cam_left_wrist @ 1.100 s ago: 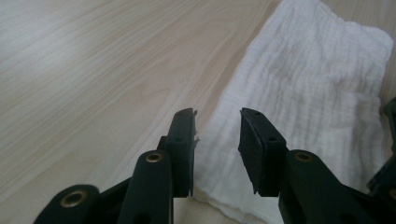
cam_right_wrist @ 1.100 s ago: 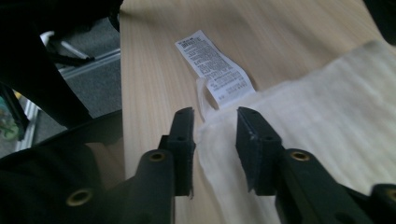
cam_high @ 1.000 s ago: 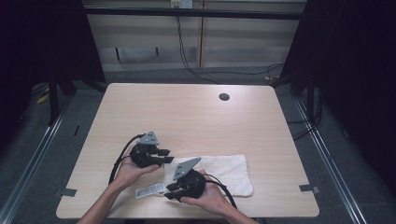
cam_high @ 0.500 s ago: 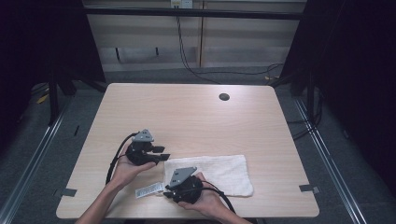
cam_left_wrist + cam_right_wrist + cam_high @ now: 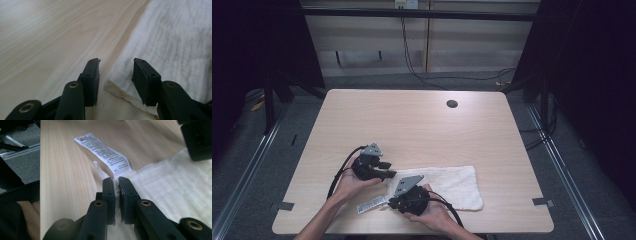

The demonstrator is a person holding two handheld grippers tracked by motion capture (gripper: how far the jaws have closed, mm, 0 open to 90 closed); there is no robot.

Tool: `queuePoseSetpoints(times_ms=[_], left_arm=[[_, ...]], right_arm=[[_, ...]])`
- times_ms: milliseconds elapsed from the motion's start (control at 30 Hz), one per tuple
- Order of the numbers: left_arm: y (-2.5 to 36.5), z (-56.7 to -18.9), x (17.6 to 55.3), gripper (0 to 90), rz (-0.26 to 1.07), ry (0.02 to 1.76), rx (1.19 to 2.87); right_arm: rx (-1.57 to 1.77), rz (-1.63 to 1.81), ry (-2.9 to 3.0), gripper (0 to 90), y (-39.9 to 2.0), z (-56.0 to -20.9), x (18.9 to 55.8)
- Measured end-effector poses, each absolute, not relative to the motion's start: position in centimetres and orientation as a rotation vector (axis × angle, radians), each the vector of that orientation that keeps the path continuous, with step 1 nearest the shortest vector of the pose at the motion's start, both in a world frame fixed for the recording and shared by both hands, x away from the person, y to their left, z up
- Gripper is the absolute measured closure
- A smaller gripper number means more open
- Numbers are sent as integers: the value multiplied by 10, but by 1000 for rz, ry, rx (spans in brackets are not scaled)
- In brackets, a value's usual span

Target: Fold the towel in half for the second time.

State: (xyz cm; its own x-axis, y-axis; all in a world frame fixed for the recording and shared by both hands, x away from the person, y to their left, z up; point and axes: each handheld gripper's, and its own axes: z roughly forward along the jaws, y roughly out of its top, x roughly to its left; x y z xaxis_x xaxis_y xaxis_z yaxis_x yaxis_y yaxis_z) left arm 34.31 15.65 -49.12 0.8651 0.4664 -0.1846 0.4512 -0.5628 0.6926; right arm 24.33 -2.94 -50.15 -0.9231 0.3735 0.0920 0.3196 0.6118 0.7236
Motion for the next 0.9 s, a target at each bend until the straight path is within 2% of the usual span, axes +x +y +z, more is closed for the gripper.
queuePoseSetpoints(times_ms=[333, 400, 567, 633, 900], left_arm=[[156, -495, 340, 588, 48, 645, 2301], [157, -496, 340, 624, 39, 638, 2299], [159, -496, 337, 792, 43, 618, 2303], [159, -496, 336, 834, 37, 610, 2307], [163, -495, 339, 855, -7, 641, 2253]], right_arm=[[614, 1212, 2787, 839, -29, -500, 247], [617, 1210, 2787, 838, -29, -500, 246], [586, 1198, 2781, 840, -28, -500, 246], [580, 1181, 2765, 845, -26, -499, 243], [627, 1239, 2789, 851, -30, -497, 247]])
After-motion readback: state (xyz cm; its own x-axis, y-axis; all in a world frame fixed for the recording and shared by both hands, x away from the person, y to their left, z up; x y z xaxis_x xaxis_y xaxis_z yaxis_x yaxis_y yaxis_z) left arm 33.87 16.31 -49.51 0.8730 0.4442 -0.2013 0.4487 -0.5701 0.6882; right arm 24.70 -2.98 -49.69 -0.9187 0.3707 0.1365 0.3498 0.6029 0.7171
